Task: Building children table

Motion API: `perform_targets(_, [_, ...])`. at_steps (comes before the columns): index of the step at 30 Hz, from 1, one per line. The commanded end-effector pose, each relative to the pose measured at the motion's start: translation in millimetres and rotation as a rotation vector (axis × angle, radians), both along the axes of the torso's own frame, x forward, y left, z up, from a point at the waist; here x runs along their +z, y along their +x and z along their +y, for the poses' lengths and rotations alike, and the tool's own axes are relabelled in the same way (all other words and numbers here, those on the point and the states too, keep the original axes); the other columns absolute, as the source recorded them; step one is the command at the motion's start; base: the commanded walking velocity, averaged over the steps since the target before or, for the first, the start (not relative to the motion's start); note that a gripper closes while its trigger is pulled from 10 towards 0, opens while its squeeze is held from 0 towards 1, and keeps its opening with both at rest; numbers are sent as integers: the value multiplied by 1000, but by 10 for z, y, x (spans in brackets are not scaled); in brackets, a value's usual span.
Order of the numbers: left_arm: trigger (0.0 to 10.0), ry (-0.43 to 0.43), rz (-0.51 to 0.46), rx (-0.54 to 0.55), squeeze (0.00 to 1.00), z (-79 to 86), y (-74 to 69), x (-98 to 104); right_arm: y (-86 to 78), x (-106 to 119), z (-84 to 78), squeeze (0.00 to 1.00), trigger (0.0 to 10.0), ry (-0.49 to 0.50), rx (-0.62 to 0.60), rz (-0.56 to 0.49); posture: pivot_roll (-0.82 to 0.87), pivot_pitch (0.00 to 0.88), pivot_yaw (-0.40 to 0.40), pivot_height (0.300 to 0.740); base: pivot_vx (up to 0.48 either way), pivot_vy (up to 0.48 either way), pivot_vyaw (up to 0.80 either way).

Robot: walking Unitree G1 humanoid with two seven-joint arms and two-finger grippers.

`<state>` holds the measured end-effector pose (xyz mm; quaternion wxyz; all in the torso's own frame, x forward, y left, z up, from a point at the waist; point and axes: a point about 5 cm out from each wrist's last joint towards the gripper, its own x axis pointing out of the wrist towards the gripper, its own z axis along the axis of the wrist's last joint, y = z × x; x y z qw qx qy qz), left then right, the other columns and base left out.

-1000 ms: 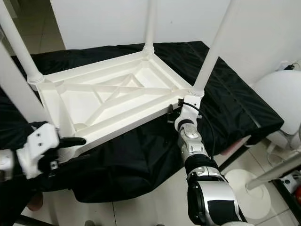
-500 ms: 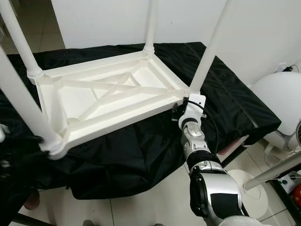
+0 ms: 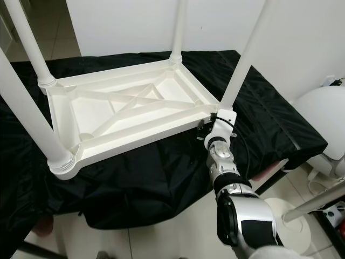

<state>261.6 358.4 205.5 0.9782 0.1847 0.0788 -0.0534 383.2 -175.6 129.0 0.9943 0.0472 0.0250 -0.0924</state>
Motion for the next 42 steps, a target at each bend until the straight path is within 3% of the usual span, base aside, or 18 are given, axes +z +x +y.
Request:
perform_targets(1, [10000,30,-1,56,0,24,38,-60,-14,-37,28,0,10000,-4,3,6,77,63,-25,740,0,0,0])
perform_targets(4, [10000,15,-55,100,0,30,157,-11,-26,-54,41,0,10000,0,-6,4,69,61,-21,740,0,0,0])
perform_targets(5, [10000,0,-122,150,0,-11,316,68,-80,-133,85,0,10000,-3,-19,2,65,61,-22,740,0,0,0])
perform_targets(10, [10000,-65,-188,181,0,-99,489,153,-144,-239,123,0,10000,-5,-33,18,53,60,-19,740,0,0,0])
perform_targets(13, [10000,-98,-212,68,0,-310,608,141,-156,-271,108,0,10000,3,-43,32,44,60,-16,740,0,0,0])
perform_targets(16, [10000,-103,-213,26,0,-380,632,128,-154,-270,95,0,10000,2,-45,34,43,61,-16,740,0,0,0])
perform_targets(19, [10000,-133,-189,-112,0,-658,716,19,-107,-193,-2,0,10000,-47,-38,32,39,80,-11,740,0,0,0])
perform_targets(25, [10000,-153,-188,-262,0,-939,695,-43,-58,-116,-97,0,10000,-82,-25,42,42,94,-12,740,0,0,0])
perform_targets(27, [10000,-205,-199,-352,0,-1070,656,-48,-32,-69,-140,0,10000,-101,-26,45,50,105,-15,740,0,0,0])
perform_targets(31, [10000,-208,-180,-481,0,-1317,568,-98,8,-20,-146,0,10000,-103,-1,64,54,109,-20,740,0,0,0])
perform_targets(33, [10000,-208,-180,-481,0,-1317,568,-98,8,-20,-146,0,10000,-103,-1,64,54,109,-20,740,0,0,0])
perform_targets(34, [10000,-227,-178,-610,0,-1563,438,-107,45,31,-138,0,10000,-112,15,73,66,115,-33,740,0,0,0])
perform_targets(35, [10000,-247,-177,-665,0,-1668,376,-113,62,59,-132,0,10000,-114,20,76,71,116,-37,740,0,0,0])
perform_targets(42, [10000,-286,-98,-846,0,-1978,145,-244,129,169,-71,0,10000,-113,40,77,78,116,-44,740,0,0,0])
